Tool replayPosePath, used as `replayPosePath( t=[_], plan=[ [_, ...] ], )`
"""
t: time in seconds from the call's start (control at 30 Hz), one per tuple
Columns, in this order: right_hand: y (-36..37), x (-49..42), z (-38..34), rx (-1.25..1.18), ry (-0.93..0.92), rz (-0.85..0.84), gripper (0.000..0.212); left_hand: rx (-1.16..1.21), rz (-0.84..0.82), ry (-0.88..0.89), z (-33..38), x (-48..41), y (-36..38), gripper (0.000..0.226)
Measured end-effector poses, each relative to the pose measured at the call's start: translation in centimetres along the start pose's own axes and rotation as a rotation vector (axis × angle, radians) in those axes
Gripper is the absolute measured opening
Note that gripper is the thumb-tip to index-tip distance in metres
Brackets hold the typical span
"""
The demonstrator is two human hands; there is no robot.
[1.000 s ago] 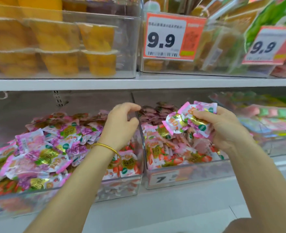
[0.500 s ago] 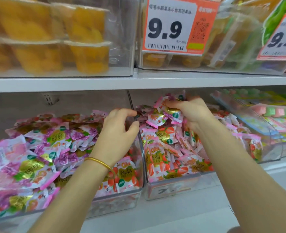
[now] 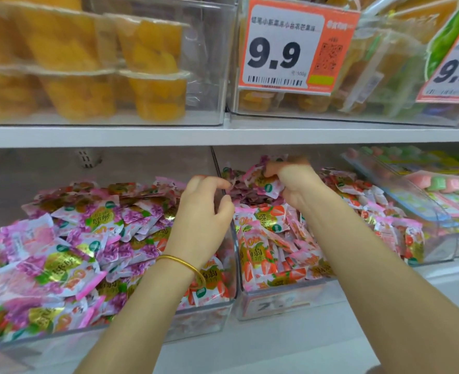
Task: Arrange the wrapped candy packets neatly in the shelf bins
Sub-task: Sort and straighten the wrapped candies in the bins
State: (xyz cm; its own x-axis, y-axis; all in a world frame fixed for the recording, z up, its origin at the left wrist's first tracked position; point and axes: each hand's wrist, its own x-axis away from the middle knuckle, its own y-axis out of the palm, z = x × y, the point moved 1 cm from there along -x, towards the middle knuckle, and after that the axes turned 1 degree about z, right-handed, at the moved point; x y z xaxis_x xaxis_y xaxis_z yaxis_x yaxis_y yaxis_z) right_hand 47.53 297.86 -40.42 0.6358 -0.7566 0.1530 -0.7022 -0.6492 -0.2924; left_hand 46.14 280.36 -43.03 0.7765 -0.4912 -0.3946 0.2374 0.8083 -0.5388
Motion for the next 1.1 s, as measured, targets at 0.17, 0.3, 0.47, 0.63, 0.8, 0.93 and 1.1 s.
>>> replayPosePath(
  t=[0.17,0.3,0.47,0.63,0.8,0.93,1.1],
  plan=[
    [2.3,-0.1,-1.9,0.171,-0.144,0.101,0.047,-0.024,0.012,0.033,0.1,0.0,0.0,0.023],
    [3.3,-0.8,-2.1,0.245,-0.126,0.085,0.039,-0.029,0.008,0.049,0.0,0.0,-0.1,0.024],
    [1.7,-0.7,-1.1,0.144,-0.149,0.146,0.03,-0.034,0.004,0.062,0.0,-0.1,0.0,0.026],
    [0.5,0.0,-0.5,0.4,-0.271,0.211,0.023,-0.042,0.01,0.074,-0.1,0.0,0.0,0.026],
    [3.0,-0.8,-1.4,0.83,-0.434,0.204,0.018,-0.047,0.021,0.082,-0.2,-0.1,0.1,0.026],
    [3.2,-1.3,-0.6,1.126,-0.458,0.283,0.018,-0.041,0.023,0.092,-0.4,-0.1,0.0,0.026],
    [1.6,0.5,0.1,0.89,-0.712,0.009,0.045,-0.044,0.024,0.102,-0.3,-0.1,-0.1,0.026]
  ],
)
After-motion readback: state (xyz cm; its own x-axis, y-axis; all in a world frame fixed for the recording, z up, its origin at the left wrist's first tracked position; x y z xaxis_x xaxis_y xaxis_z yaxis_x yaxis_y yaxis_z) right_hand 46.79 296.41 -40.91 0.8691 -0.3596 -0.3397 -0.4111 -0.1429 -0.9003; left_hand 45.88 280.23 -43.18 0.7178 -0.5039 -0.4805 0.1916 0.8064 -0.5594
